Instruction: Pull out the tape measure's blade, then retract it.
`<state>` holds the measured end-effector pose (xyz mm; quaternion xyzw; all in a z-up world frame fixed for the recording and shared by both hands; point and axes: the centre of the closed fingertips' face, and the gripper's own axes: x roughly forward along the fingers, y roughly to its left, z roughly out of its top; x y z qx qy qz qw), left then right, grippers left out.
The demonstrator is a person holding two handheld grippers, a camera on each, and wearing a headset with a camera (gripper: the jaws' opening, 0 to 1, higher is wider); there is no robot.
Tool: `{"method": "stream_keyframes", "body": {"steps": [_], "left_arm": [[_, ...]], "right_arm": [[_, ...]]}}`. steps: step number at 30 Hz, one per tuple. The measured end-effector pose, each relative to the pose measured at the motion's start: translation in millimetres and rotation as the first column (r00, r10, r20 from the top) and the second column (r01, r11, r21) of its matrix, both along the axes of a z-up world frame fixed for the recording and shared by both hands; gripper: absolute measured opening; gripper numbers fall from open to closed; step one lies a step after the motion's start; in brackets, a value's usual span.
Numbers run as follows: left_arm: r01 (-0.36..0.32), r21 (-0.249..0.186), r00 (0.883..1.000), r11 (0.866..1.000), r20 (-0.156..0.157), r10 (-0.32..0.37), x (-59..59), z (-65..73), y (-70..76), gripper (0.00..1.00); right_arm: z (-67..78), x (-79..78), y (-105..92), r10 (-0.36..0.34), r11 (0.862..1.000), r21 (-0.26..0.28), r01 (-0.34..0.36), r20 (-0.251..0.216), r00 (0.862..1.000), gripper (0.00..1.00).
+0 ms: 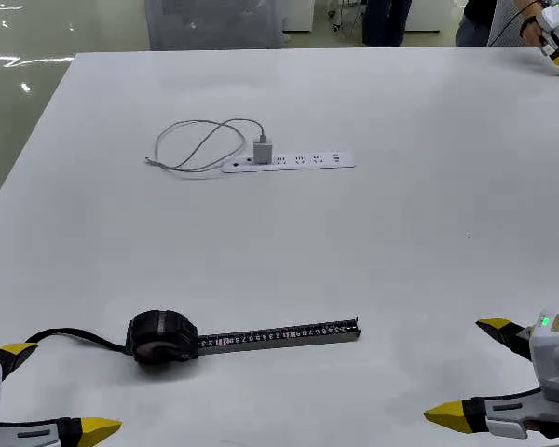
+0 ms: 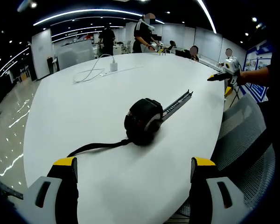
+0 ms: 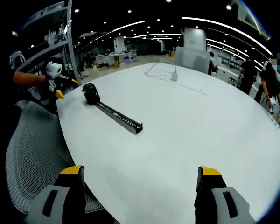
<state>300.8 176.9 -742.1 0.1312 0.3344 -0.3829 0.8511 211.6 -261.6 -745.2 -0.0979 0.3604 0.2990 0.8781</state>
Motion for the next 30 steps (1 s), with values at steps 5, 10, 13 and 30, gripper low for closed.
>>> {"method": "stream_keyframes", "body": {"steps": [5,10,13,30], "left_arm": [[-0.023,-0.043,1.0,0.999,-0.015,0.023,-1.7,-0.5,1.3,0.99],[-0.007,-0.015,1.0,1.0,-0.004,0.007,-0.8,2.0,4.1,0.99],[-0.021,-0.016,1.0,1.0,0.007,0.021,1.5,3.6,6.8,0.99],[-0.003,-0.013,1.0,1.0,-0.014,0.002,-7.4,-0.4,2.0,0.99]], "right_arm": [[3.8,-1.3,-4.3,0.002,1.0,-0.009,-0.002,0.016,1.0,0.99],[2.5,-5.2,-7.8,0.008,1.0,-0.022,-0.008,0.009,1.0,0.99],[2.3,-5.0,-8.1,-0.004,1.0,-0.016,0.004,0.003,1.0,0.99],[4.9,-7.8,-14.0,0.01,0.997,-0.071,-0.01,-0.002,1.0,0.99]]}}
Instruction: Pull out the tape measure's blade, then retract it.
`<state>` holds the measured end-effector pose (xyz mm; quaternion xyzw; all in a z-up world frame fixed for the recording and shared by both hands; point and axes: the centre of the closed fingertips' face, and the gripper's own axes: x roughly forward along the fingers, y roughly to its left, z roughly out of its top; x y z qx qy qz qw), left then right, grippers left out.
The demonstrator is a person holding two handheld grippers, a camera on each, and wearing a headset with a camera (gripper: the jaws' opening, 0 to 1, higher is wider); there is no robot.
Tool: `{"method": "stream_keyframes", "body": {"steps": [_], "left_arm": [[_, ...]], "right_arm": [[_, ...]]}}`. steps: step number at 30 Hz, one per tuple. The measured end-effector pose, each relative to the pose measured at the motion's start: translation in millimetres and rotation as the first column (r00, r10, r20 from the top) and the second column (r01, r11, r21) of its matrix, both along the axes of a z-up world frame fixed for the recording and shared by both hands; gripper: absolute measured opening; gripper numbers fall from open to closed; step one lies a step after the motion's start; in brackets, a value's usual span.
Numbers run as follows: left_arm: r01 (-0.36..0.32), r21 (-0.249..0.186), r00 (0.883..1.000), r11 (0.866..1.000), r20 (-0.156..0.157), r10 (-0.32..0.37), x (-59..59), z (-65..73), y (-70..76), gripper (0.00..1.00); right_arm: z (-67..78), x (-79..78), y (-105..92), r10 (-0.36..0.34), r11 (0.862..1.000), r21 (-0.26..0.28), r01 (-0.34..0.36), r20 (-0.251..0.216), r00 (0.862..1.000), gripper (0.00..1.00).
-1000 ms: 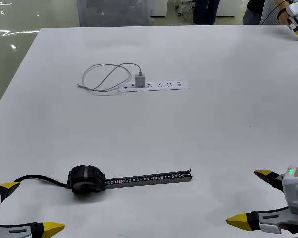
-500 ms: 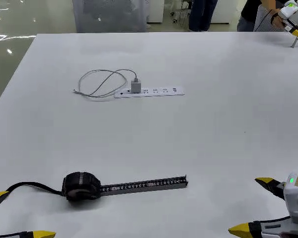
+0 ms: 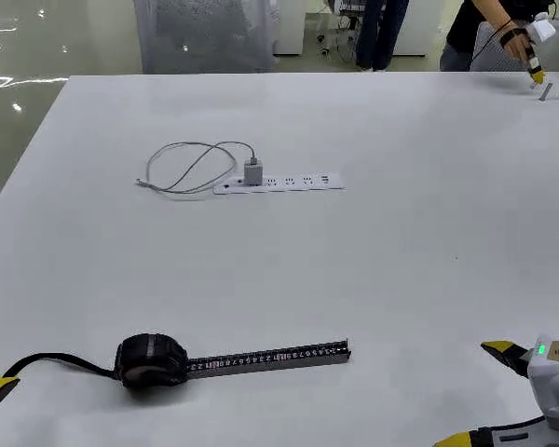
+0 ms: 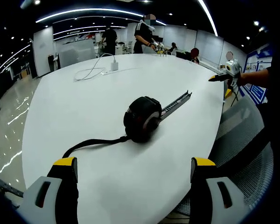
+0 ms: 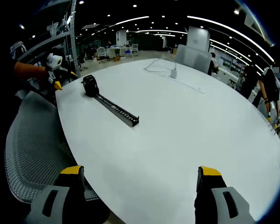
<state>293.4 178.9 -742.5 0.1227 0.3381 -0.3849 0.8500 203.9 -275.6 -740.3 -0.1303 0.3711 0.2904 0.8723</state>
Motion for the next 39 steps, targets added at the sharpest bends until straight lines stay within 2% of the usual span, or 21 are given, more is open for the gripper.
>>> {"method": "stream_keyframes", "body": {"steps": [6,11,13,16,19,22,24,25,26,27,29,30,31,34,36,39], "left_arm": [[0.016,0.014,1.0,1.0,0.018,-0.016,0.9,3.9,-2.4,0.99],[0.016,0.021,1.0,1.0,0.007,-0.017,-0.7,2.4,-0.8,0.99],[0.013,0.035,1.0,0.999,-0.006,-0.013,-0.9,-0.8,1.7,0.99],[0.01,0.034,1.0,0.999,-0.007,-0.009,0.5,-0.1,1.9,0.99],[0.016,0.016,1.0,1.0,-0.009,-0.016,0.2,2.9,-2.3,0.99],[0.034,0.021,0.999,0.999,-0.011,-0.034,-1.8,3.4,-7.6,0.99],[0.014,0.006,1.0,1.0,-0.002,-0.014,1.7,6.6,-9.1,0.99],[-0.027,-0.006,1.0,1.0,0.014,0.027,7.8,9.8,-8.5,0.99],[-0.054,-0.016,0.998,0.998,0.045,0.055,13.8,13.6,-7.7,0.99],[-0.059,-0.072,0.995,0.996,0.071,0.065,17.7,21.5,-14.3,0.99],[-0.092,-0.111,0.995,0.99,0.025,0.096,15.8,23.3,-18.8,0.99],[-0.092,-0.094,0.995,0.991,0.037,0.095,18.1,23.1,-18.1,0.99],[-0.088,-0.09,0.995,0.992,0.04,0.092,17.8,22.9,-19.8,0.99],[-0.09,-0.084,0.995,0.992,0.03,0.093,17.4,21.1,-24.9,0.99],[-0.125,-0.082,0.992,0.989,0.008,0.126,17.6,19.7,-28.3,0.99],[-0.159,-0.063,0.986,0.985,0.032,0.161,20.7,21.3,-33.1,0.99]], "right_arm": [[-2.0,-3.7,-0.8,-0.005,1.0,0.005,0.005,-0.006,1.0,0.99],[-3.2,-7.7,2.3,0.014,1.0,0.0,-0.014,-0.017,1.0,0.99],[-2.5,-7.5,0.4,0.009,1.0,-0.002,-0.009,-0.014,1.0,0.99],[-3.0,-9.1,-2.0,0.002,1.0,0.0,-0.002,-0.017,1.0,0.99],[-6.1,-11.5,-3.7,0.01,1.0,-0.011,-0.01,-0.03,0.999,0.99],[-4.7,-8.9,-3.1,0.018,1.0,-0.022,-0.018,-0.025,1.0,0.99],[-1.2,-4.3,-1.1,0.028,0.999,-0.023,-0.028,-0.015,1.0,0.99],[0.9,-1.3,-0.1,0.035,0.999,-0.026,-0.036,-0.008,0.999,0.99],[2.2,0.5,0.8,0.039,0.999,-0.027,-0.039,-0.005,0.999,0.99],[4.2,2.2,3.7,0.046,0.999,-0.029,-0.046,-0.003,0.999,0.99],[3.6,3.2,6.0,0.086,0.994,-0.062,-0.086,0.001,0.996,0.99],[1.5,2.5,5.6,0.109,0.989,-0.097,-0.11,-0.011,0.994,0.99],[0.1,2.3,6.1,0.119,0.987,-0.109,-0.12,-0.019,0.993,0.99],[3.4,5.1,11.9,0.142,0.985,-0.099,-0.143,-0.017,0.99,0.99],[7.9,8.9,13.6,0.15,0.984,-0.1,-0.15,-0.008,0.989,0.99],[14.3,14.2,16.8,0.165,0.981,-0.106,-0.165,-0.002,0.986,0.99]]}}
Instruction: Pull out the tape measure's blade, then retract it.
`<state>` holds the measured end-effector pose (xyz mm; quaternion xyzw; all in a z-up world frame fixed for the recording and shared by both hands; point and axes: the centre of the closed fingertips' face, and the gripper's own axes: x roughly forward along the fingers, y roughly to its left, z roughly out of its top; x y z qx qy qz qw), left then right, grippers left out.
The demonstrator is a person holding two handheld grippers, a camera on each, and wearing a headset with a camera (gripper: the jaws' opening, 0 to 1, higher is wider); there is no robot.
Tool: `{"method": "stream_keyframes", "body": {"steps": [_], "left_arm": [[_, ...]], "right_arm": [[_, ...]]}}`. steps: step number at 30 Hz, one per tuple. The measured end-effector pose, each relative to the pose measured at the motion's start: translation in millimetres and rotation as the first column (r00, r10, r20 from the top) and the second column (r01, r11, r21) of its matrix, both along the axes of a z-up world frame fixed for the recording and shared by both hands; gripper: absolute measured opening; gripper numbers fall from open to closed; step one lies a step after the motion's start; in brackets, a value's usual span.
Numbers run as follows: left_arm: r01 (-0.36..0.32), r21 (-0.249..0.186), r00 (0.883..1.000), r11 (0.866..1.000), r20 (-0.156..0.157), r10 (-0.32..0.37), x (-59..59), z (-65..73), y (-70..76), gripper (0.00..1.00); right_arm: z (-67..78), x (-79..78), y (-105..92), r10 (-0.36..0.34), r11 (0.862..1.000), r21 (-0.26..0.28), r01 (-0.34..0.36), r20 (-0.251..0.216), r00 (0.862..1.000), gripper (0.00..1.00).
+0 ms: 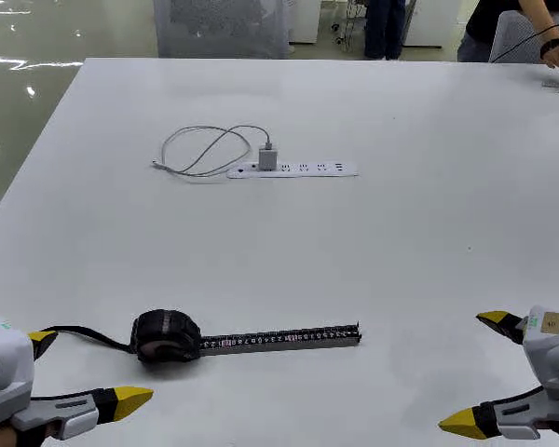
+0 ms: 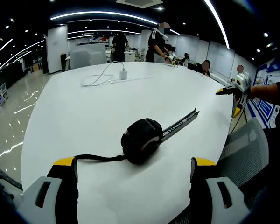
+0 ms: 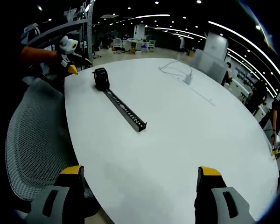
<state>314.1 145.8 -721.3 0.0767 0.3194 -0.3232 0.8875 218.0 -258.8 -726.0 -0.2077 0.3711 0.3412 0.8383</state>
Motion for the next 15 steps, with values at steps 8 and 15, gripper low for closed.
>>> {"method": "stream_keyframes", "body": {"steps": [8,15], "left_arm": [[0.031,0.087,0.999,0.996,0.011,-0.032,-1.7,-6.6,-17.9,0.99],[0.005,0.034,1.0,0.999,0.003,-0.005,2.1,-4.7,-33.0,0.99]], "right_arm": [[6.1,8.9,-2.4,0.03,0.999,-0.022,-0.031,-0.03,0.999,0.99],[9.1,14.3,0.7,0.064,0.997,-0.042,-0.066,-0.042,0.997,0.99]]}}
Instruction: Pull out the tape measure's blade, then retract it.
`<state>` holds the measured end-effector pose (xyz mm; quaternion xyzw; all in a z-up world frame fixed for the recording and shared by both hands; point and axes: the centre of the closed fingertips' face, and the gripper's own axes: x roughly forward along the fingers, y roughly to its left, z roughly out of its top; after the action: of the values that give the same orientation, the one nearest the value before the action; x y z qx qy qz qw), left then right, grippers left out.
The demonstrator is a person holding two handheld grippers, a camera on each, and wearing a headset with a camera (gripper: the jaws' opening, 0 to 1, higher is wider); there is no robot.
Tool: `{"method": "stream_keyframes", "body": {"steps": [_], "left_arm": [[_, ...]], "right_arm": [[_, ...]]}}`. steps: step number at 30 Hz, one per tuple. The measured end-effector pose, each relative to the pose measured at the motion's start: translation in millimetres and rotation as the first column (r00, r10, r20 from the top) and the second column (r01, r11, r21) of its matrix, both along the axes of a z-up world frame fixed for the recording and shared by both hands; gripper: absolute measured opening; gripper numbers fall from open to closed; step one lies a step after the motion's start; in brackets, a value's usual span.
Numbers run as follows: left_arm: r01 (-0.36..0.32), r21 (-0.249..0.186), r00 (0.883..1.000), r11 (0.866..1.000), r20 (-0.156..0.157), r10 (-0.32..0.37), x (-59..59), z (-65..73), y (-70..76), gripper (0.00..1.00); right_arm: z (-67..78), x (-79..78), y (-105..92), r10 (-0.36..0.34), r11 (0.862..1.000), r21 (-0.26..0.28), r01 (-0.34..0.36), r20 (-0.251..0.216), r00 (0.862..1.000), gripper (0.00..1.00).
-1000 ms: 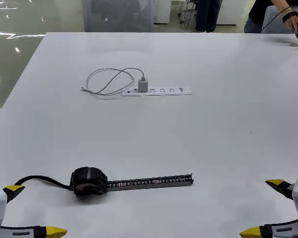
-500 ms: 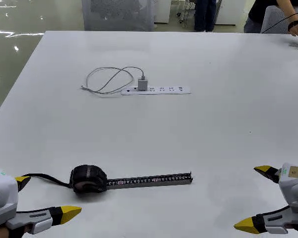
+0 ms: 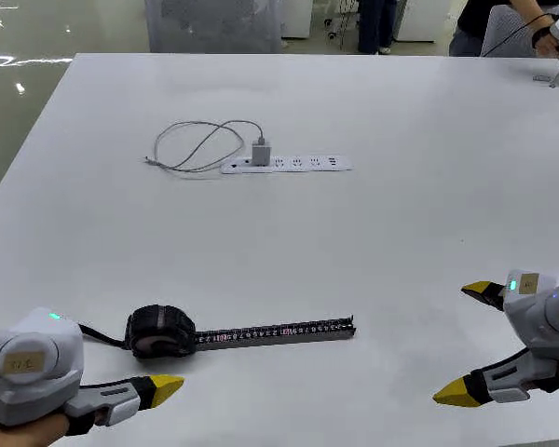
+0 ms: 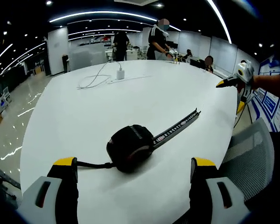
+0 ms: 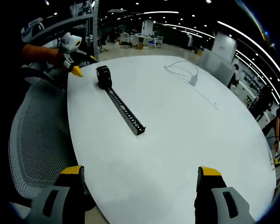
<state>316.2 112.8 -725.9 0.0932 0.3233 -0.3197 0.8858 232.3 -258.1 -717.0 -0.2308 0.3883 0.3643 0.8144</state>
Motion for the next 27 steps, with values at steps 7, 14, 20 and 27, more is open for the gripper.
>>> {"method": "stream_keyframes", "body": {"steps": [7,14,20,27], "left_arm": [[-0.086,-0.139,0.996,0.987,0.026,0.09,16.2,12.3,-17.8,0.99],[-0.05,-0.029,0.995,0.998,0.086,0.053,19.8,4.1,-27.7,0.99],[-0.077,-0.028,0.992,0.997,0.096,0.08,20.0,3.2,-30.0,0.99],[-0.153,-0.063,0.983,0.986,0.091,0.158,27.6,4.2,-22.9,0.99]], "right_arm": [[0.1,8.8,5.4,0.056,0.998,-0.015,-0.056,-0.016,0.998,0.99],[4.8,22.4,13.5,0.106,0.994,-0.025,-0.106,-0.015,0.994,0.99],[5.9,30.8,21.3,0.146,0.988,-0.039,-0.147,-0.022,0.989,0.99],[2.8,41.6,28.6,0.197,0.979,-0.052,-0.199,-0.03,0.98,0.99]]}}
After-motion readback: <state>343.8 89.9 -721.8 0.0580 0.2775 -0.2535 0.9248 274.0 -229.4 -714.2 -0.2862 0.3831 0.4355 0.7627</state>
